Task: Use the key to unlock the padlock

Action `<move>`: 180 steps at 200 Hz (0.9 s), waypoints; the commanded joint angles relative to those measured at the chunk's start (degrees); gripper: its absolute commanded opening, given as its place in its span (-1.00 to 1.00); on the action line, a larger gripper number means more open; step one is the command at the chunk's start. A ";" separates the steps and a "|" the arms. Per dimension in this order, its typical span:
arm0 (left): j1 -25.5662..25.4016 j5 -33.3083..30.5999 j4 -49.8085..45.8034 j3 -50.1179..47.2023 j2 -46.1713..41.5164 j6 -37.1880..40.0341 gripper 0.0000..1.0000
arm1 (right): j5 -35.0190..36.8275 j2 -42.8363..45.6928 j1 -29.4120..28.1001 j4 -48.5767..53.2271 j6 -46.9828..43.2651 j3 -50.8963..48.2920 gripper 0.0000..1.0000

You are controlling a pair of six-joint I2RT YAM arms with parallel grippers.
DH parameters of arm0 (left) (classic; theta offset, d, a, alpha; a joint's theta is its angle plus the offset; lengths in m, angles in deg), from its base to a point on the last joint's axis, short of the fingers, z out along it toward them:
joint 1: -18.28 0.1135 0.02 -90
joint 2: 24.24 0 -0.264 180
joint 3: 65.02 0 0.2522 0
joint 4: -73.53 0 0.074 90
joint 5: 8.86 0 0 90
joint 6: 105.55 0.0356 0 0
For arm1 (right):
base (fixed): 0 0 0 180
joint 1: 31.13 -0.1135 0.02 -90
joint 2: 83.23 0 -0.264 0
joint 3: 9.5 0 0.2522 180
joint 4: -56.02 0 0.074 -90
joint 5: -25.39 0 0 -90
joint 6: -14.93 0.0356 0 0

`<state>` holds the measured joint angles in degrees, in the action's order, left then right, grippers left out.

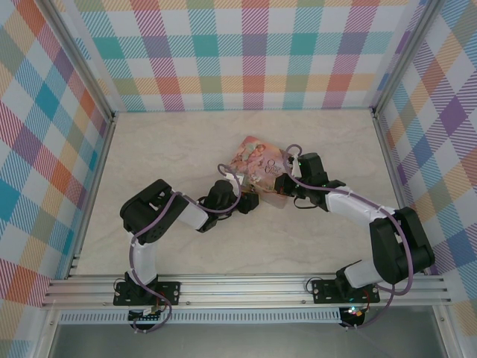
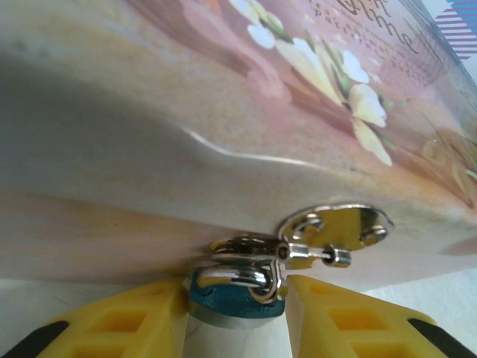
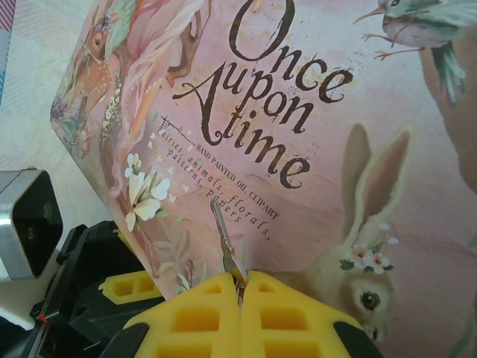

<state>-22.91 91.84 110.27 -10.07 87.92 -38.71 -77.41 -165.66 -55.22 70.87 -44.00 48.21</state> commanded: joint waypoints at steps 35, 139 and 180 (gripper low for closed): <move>-0.56 -3.49 -2.67 1.54 -1.30 -0.36 -0.33 | -0.17 -0.04 -0.93 3.40 -0.15 -0.18 -1.00; -1.24 -2.23 -10.12 3.45 -7.27 -2.85 -0.41 | 3.11 15.67 -1.04 4.81 -7.16 -6.40 -1.00; -2.00 -1.59 -19.07 6.00 -10.90 -6.22 -0.45 | 5.03 22.30 -3.73 2.93 -9.27 -13.64 -1.00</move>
<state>-23.87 89.20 95.36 -7.21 81.71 -41.95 -74.22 -146.80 -56.69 74.60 -50.38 38.22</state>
